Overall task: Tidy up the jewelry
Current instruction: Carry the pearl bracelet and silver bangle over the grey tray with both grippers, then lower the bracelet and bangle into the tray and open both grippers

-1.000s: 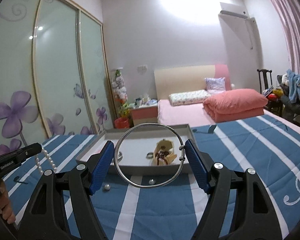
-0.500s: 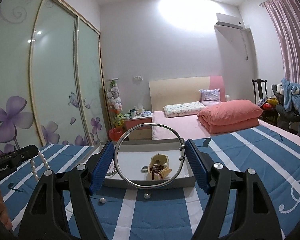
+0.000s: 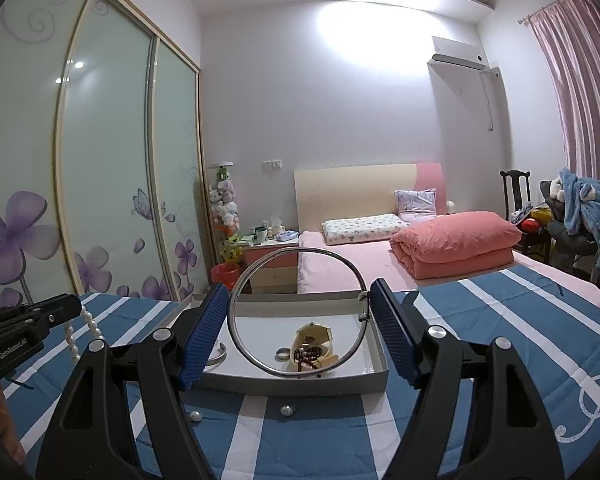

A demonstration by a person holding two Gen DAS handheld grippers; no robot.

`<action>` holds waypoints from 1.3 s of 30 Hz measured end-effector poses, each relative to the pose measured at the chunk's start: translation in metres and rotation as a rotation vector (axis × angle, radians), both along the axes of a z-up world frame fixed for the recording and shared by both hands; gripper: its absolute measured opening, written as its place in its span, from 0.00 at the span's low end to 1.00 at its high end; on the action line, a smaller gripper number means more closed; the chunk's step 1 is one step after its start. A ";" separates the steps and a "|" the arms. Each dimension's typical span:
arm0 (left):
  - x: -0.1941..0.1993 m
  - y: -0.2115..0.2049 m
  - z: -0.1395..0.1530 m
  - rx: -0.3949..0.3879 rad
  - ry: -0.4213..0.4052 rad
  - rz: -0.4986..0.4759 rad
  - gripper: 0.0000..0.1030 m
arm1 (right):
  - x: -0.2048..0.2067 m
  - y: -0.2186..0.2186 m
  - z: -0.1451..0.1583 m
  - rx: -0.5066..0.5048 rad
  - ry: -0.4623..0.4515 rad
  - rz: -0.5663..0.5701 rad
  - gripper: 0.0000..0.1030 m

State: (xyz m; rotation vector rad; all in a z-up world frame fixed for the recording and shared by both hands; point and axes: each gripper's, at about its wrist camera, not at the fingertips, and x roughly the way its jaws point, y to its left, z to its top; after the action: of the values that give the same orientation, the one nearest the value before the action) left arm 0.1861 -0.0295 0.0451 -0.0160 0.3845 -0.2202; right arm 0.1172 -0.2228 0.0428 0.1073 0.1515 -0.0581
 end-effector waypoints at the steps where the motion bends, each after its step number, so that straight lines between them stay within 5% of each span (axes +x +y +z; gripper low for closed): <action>1: 0.001 -0.002 0.000 0.005 -0.002 0.001 0.10 | 0.001 0.000 0.000 -0.001 -0.001 0.000 0.71; 18: 0.064 -0.018 -0.003 0.002 -0.002 -0.013 0.10 | 0.056 -0.011 -0.006 0.020 0.057 0.001 0.71; 39: 0.168 -0.045 -0.062 -0.018 0.173 -0.039 0.10 | 0.140 -0.018 -0.053 0.103 0.347 0.069 0.71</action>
State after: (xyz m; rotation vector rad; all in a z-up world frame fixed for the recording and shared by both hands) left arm 0.3539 -0.0747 -0.0165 -0.0452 0.5558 -0.2613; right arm 0.2573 -0.2405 -0.0102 0.1939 0.5051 0.0002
